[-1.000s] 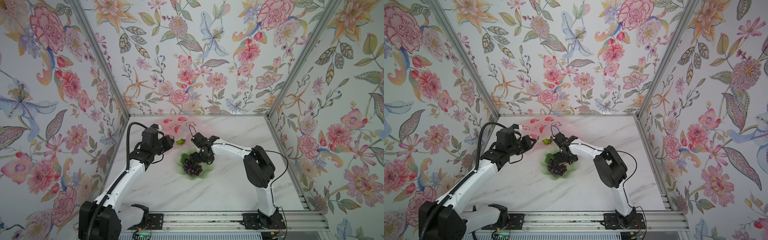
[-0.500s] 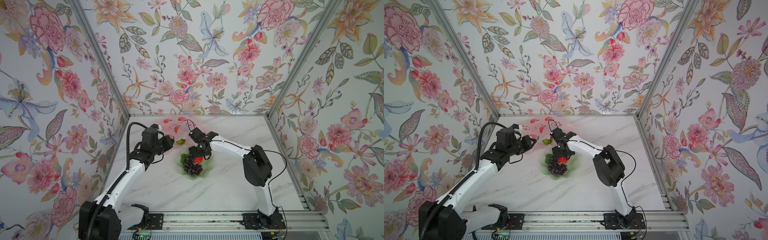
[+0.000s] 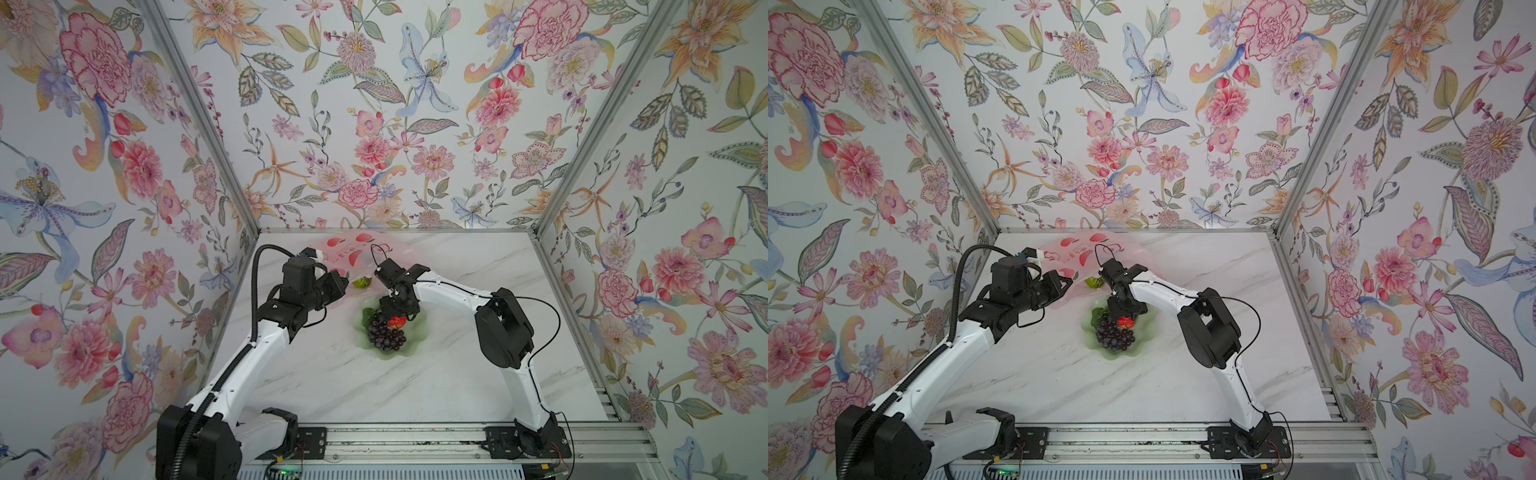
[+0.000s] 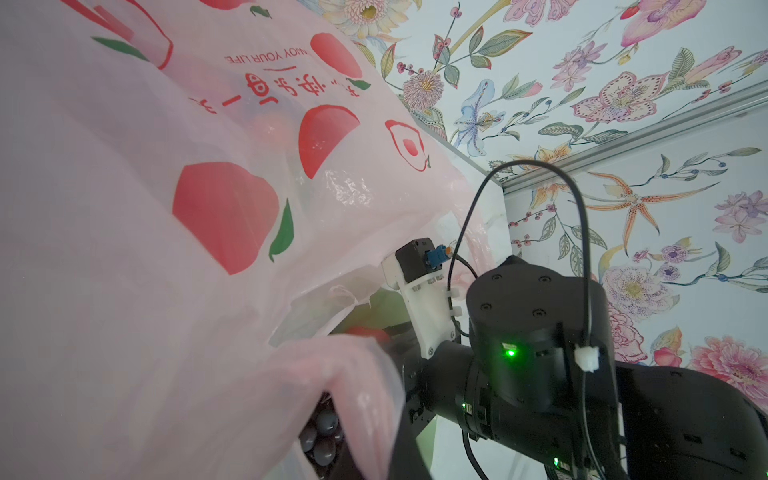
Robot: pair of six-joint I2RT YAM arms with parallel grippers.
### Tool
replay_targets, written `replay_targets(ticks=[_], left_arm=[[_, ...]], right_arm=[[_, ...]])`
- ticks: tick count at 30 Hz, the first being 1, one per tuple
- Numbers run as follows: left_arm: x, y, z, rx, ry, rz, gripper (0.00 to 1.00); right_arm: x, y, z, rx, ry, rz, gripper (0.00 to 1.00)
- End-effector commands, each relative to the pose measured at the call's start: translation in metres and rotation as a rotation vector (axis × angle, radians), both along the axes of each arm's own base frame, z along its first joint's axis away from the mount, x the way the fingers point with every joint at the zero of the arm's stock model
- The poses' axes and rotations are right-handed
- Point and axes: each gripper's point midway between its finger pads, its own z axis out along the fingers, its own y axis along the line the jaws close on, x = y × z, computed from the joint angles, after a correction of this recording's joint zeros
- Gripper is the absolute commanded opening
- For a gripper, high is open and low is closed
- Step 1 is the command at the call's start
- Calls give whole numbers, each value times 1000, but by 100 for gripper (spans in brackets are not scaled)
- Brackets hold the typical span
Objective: Place the fruits into the plastic bag
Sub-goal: 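Lift the red apple with the right gripper toward the bag mouth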
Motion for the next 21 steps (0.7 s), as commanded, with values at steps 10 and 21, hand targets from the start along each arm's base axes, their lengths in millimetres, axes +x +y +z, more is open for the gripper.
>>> replay_targets(ticks=[10,21], left_arm=[[-8,-4,-1,-5,0,-25,0],[-6,-6,-2,-13,2,-29,0]], right_arm=[[3,-18,71,45,-116,-50,59],[10,-31,138,324,-140,-217,59]])
